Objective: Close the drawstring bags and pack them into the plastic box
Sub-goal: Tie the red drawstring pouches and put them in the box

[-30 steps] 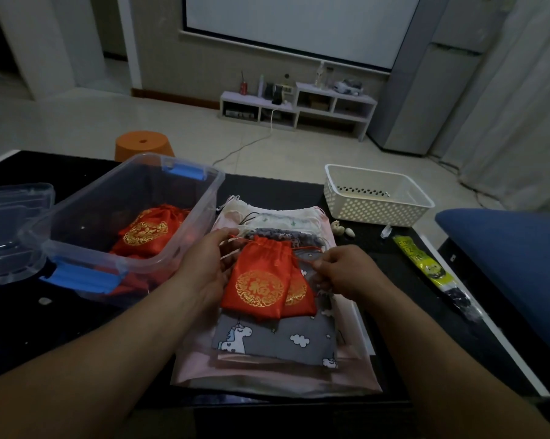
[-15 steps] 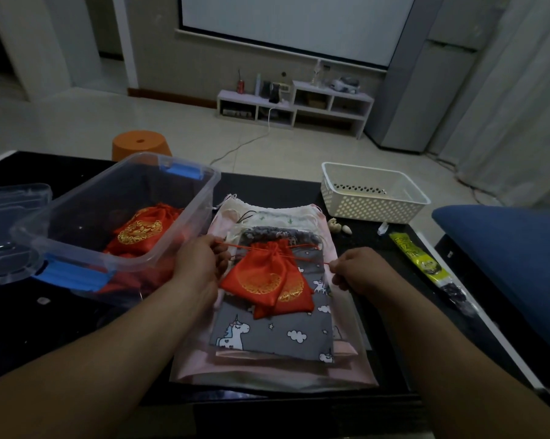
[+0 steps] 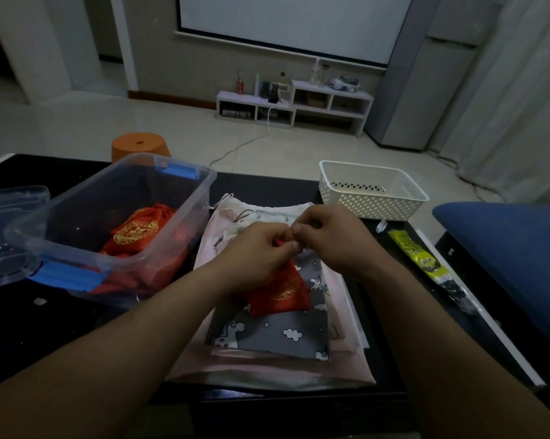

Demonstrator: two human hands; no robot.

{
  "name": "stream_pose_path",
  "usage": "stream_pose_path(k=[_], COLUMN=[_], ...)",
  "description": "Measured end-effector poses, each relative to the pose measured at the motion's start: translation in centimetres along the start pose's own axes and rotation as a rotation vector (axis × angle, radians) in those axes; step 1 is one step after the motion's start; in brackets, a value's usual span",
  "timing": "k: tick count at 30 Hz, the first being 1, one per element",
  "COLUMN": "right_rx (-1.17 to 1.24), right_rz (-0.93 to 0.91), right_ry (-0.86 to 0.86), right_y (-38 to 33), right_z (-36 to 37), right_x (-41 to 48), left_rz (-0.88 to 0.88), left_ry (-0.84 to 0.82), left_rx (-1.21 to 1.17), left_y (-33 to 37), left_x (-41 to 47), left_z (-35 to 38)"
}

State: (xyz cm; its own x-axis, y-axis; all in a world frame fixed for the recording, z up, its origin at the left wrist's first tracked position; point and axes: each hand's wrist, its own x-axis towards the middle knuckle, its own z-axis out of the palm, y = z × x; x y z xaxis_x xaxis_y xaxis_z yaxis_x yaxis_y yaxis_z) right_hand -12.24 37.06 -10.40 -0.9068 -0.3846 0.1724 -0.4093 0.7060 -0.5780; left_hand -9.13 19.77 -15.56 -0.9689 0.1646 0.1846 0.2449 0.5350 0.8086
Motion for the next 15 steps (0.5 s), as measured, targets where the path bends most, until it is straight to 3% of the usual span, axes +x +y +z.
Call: stream_pose_path(k=[5, 10, 15], right_rx=[0.595, 0.656, 0.685], right_rz=[0.289, 0.251, 0.19], right_ry=[0.124, -0.139, -0.119], right_y=[0.5, 1.6, 1.5], right_z=[0.8, 2.9, 4.3], right_x=[0.1, -0.6, -0.7], left_rz=[-0.127, -0.212, -0.25], left_ry=[0.11, 0.123, 0.096], left_rx=[-0.346, -0.595, -0.659], left_y=[1.4, 0.9, 1.1], left_x=[0.4, 1.0, 1.1], left_z=[-0.3, -0.8, -1.2])
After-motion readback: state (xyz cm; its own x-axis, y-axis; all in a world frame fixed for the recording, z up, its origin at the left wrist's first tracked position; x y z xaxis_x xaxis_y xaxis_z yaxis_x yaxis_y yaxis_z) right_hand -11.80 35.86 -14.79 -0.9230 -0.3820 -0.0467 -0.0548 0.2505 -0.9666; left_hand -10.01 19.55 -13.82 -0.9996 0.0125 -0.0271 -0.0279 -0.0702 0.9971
